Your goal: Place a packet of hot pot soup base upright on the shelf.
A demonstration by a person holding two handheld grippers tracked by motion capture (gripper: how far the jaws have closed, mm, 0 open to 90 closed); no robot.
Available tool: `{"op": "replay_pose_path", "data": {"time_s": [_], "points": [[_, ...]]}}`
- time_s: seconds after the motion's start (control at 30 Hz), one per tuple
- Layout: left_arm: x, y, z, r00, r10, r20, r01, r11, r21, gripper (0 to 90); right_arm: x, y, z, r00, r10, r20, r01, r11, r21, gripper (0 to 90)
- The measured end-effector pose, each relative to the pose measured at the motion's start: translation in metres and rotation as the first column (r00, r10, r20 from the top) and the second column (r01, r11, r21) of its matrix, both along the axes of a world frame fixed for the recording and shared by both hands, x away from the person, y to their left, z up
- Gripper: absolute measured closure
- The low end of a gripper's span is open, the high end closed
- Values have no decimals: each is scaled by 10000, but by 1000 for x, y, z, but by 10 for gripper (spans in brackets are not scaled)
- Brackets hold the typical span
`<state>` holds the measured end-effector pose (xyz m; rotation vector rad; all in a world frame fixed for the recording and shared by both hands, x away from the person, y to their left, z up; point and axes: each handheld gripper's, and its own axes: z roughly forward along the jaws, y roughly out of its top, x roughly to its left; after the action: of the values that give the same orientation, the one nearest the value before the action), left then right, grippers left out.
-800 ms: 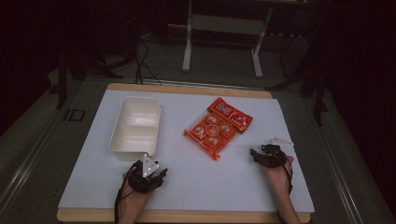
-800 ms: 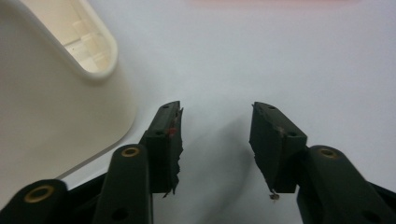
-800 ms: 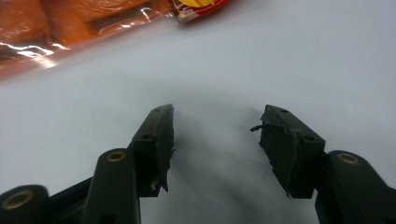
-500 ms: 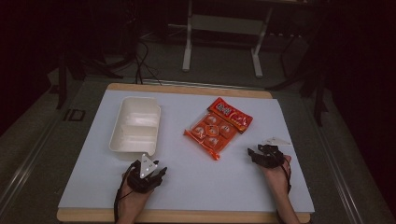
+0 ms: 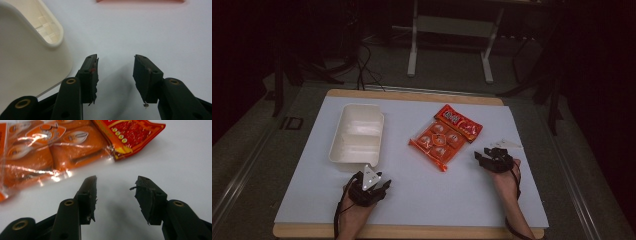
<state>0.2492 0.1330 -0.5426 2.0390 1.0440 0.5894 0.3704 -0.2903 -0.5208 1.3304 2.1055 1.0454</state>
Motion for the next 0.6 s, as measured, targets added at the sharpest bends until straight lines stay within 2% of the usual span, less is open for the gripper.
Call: {"op": "replay_pose_path", "data": {"time_s": [0.23, 0.4, 0.43, 0.6], "points": [[0, 0, 0, 10000, 38, -36, -38, 10000, -12, 544, 19, 2, 6, 10000, -50, 61, 51, 9999, -127, 506], [0, 0, 0, 10000, 52, -48, -52, 10000, -24, 543, 26, 1, 8, 9999, -97, 103, 97, 9999, -62, 503], [0, 1, 0, 10000, 51, -56, -51, 10000, -26, 542, 33, 0, 9, 9999, -131, 55, 130, 9999, 60, 500], [0, 1, 0, 10000, 71, -67, -71, 10000, -32, 541, 46, 2, 10, 9997, -246, 27, 246, 9997, 90, 493]]}}
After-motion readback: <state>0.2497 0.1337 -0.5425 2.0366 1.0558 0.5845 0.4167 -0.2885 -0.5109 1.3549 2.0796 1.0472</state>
